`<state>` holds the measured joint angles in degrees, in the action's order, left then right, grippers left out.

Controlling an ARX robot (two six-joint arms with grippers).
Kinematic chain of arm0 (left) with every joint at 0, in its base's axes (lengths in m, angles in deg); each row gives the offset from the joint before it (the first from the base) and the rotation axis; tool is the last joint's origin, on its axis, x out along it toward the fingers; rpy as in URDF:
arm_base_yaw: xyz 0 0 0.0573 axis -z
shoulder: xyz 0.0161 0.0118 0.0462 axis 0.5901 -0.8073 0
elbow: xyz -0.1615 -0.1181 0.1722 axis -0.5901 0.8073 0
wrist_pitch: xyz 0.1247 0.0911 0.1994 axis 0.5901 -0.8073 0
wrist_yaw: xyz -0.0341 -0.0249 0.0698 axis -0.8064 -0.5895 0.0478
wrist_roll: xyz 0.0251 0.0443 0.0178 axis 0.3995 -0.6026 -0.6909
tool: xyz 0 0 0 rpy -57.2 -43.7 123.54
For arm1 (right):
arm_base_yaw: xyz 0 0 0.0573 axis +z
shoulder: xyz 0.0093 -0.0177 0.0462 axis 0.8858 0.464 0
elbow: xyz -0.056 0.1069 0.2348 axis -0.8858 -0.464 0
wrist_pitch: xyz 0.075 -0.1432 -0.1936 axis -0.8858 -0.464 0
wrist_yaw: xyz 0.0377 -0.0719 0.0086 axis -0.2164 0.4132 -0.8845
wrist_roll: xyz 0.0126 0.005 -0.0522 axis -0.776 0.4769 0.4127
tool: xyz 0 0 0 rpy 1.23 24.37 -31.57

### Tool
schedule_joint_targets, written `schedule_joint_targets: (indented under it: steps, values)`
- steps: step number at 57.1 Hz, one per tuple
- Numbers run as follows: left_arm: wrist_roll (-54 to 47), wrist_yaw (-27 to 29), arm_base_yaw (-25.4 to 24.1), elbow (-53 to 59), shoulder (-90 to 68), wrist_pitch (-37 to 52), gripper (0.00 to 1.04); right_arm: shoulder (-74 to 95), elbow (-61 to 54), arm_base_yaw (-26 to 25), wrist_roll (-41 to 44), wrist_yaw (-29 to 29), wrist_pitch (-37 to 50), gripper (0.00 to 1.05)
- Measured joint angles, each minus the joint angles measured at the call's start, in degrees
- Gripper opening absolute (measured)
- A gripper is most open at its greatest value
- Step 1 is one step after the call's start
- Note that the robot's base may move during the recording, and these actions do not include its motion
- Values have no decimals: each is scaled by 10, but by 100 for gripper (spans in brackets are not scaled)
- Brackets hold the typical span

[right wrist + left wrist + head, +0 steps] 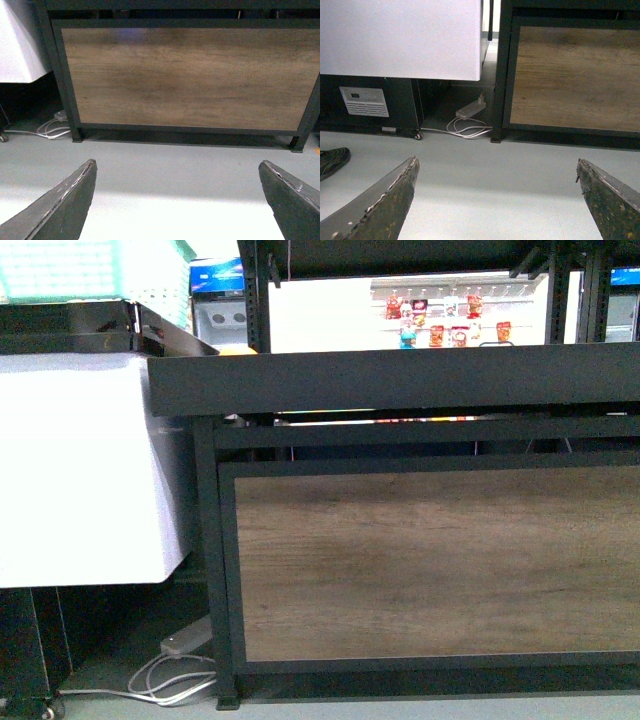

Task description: Pick lemon from shelf

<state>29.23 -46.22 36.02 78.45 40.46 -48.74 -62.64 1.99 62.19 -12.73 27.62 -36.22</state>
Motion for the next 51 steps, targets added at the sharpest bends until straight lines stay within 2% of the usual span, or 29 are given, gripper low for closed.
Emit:
schedule_joint_targets:
  steps: [51]
  values:
    - [0,0,0,0,0,0,97,0,0,0,0,0,0,97]
